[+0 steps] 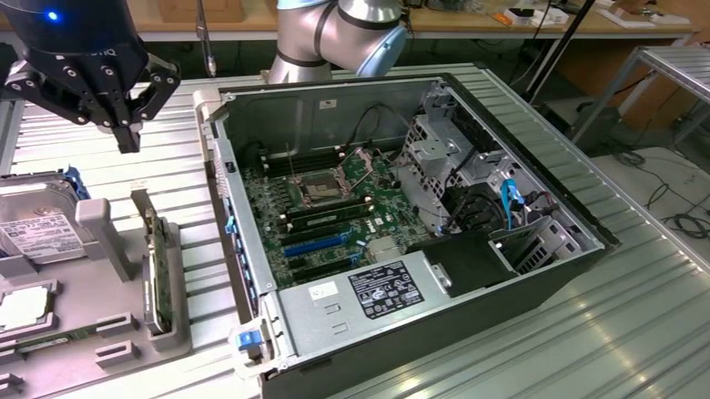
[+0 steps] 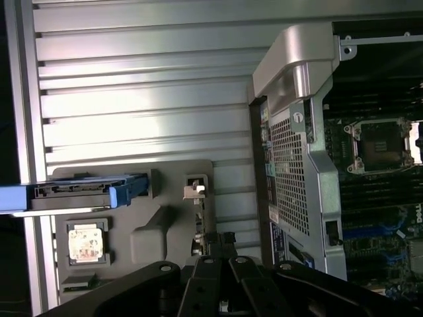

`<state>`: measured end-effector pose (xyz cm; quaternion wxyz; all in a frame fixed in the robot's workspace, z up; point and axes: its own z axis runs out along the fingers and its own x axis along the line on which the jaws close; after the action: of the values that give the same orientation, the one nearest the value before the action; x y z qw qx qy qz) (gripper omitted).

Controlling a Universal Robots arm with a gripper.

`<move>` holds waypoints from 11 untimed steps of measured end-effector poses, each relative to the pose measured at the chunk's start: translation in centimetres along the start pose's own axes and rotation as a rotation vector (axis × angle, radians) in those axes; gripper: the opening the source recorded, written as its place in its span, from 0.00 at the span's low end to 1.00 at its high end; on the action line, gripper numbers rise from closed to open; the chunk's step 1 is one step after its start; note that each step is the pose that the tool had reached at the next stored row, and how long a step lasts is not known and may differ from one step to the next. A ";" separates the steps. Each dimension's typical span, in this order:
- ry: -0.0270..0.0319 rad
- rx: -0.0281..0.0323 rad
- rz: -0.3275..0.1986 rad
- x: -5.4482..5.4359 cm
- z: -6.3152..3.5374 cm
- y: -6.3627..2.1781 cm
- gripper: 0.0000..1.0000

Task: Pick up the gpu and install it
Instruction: 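Pick up the gpu and move the gpu toward the slot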

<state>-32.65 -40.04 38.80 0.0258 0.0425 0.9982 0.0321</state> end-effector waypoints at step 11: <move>0.0041 -0.0029 0.001 0.0 0.64 -0.11 0.11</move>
<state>-32.65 -40.11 38.15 0.0238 0.0430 0.9982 0.0337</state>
